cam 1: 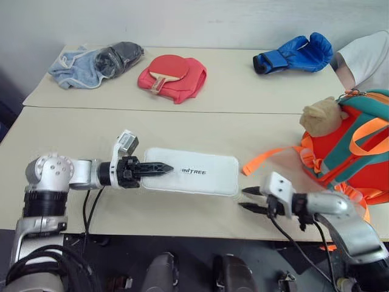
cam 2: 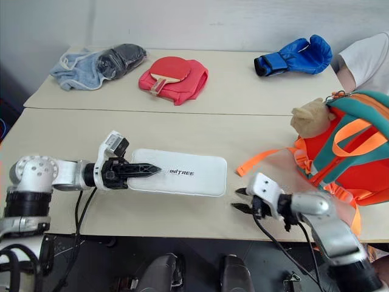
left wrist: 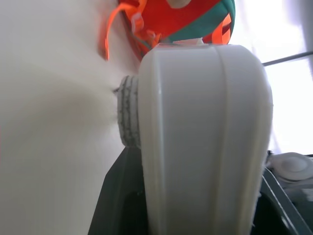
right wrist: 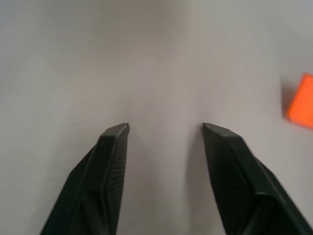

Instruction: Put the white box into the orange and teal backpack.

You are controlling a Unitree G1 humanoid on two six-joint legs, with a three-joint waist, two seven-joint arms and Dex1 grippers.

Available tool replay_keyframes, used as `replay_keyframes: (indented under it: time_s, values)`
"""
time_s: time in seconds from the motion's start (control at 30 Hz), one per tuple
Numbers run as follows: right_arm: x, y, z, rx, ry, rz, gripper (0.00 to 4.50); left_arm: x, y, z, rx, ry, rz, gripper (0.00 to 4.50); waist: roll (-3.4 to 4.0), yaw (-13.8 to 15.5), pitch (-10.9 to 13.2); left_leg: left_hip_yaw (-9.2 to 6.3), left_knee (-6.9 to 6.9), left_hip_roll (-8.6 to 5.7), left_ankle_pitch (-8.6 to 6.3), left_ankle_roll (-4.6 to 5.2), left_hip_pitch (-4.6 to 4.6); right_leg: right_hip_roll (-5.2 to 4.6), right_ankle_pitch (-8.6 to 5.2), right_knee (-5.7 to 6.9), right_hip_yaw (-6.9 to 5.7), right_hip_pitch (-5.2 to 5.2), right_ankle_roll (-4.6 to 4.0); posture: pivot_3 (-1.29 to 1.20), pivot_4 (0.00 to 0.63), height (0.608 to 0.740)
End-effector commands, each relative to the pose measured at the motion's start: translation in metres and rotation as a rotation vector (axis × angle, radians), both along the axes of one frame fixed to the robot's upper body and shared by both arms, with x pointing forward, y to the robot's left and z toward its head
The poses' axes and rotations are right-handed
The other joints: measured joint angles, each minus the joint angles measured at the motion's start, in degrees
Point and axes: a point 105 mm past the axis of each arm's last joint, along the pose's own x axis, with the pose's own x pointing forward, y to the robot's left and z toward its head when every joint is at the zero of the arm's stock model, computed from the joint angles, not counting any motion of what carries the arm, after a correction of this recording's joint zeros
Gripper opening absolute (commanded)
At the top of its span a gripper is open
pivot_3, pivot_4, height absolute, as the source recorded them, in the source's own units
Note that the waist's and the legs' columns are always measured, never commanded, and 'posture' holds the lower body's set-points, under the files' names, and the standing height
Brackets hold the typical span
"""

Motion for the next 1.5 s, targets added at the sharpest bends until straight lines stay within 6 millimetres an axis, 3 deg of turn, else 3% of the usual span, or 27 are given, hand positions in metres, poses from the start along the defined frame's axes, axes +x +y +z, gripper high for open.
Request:
replay_keyframes:
  time_s: [0.03,0.13,0.27,0.4,0.53,0.77,0.87,0.93,1.1,1.23,1.5]
  values:
    - [-0.014,-0.023,0.035,0.149,-0.162,-0.118,3.57,-0.001,0.004,0.011,0.058,-0.325,0.033,1.27,0.00,0.13,0.00,0.02,-0.03,0.01,0.00,-0.02,0.02,0.04,0.00,-0.01,0.00,0.01,0.00,0.00,0.150,0.740]
    - [-0.029,-0.059,0.047,0.232,-0.259,-0.357,4.49,0.003,0.003,0.010,0.056,-0.559,0.067,1.27,0.01,0.42,-0.01,0.06,-0.10,0.03,-0.01,-0.07,0.08,0.12,0.00,-0.06,0.01,0.03,0.00,0.00,0.150,0.740]
    - [-0.055,-0.098,0.050,0.270,-0.329,-0.618,4.49,0.003,-0.008,0.008,0.026,-0.753,0.072,1.27,0.02,1.29,-0.01,0.12,-0.11,0.03,-0.23,-0.04,0.07,0.07,0.00,-0.13,0.10,0.02,-0.01,0.00,0.150,0.740]
    - [-0.075,-0.129,0.055,0.294,-0.393,-0.800,4.49,0.001,-0.013,0.006,-0.003,-0.791,0.034,1.27,0.03,1.32,-0.01,0.16,-0.09,0.04,-0.35,0.01,0.07,0.08,0.01,-0.20,0.17,0.02,0.00,0.00,0.150,0.740]
    - [-0.079,-0.137,0.063,0.314,-0.436,-0.835,4.49,0.004,-0.015,0.005,-0.002,-0.792,0.025,1.27,0.08,0.79,-0.04,0.25,-0.11,0.10,-0.35,0.03,0.13,0.13,0.01,-0.16,0.25,0.01,0.00,0.00,0.150,0.740]
    - [-0.019,-0.123,0.070,0.362,-0.430,-0.722,4.49,0.019,-0.007,0.008,-0.058,-0.735,0.144,1.27,0.09,-0.22,-0.04,0.28,-0.03,0.13,-0.36,0.09,0.16,0.15,0.01,-0.06,0.27,0.00,0.00,0.00,0.150,0.740]
    - [0.007,-0.128,0.077,0.400,-0.460,-0.781,3.89,0.024,0.011,0.013,-0.071,-0.718,0.232,1.27,0.09,-0.20,-0.04,0.23,-0.03,0.18,-0.32,0.04,0.12,0.19,0.00,0.01,0.21,-0.06,0.00,0.00,0.150,0.740]
    - [0.019,-0.126,0.078,0.404,-0.467,-0.772,3.15,0.025,0.021,0.015,-0.075,-0.709,0.287,1.27,0.09,-0.18,-0.04,0.24,-0.03,0.19,-0.30,0.01,0.11,0.20,0.00,0.06,0.20,-0.10,0.00,0.00,0.150,0.740]
    - [0.036,-0.097,0.080,0.446,-0.465,-0.612,1.39,0.032,0.050,0.022,-0.117,-0.682,0.472,1.27,0.09,-0.15,-0.04,0.26,0.06,0.13,-0.26,0.11,0.09,0.15,0.00,0.07,0.20,-0.05,0.00,0.00,0.150,0.740]
    - [0.041,-0.044,0.084,0.434,-0.452,-0.322,0.05,0.035,0.063,0.021,-0.103,-0.658,0.565,1.27,0.09,-0.48,-0.04,0.27,0.07,0.13,-0.26,0.13,0.11,0.14,0.02,0.09,0.21,-0.05,0.03,0.00,0.150,0.740]
    - [0.035,0.071,0.105,0.559,-0.384,0.187,0.01,0.034,0.069,0.029,-0.122,-0.634,0.594,1.27,0.08,-1.57,-0.03,0.25,0.03,0.19,-0.25,0.06,0.10,0.19,0.02,0.16,0.02,-0.09,0.03,0.00,0.150,0.740]
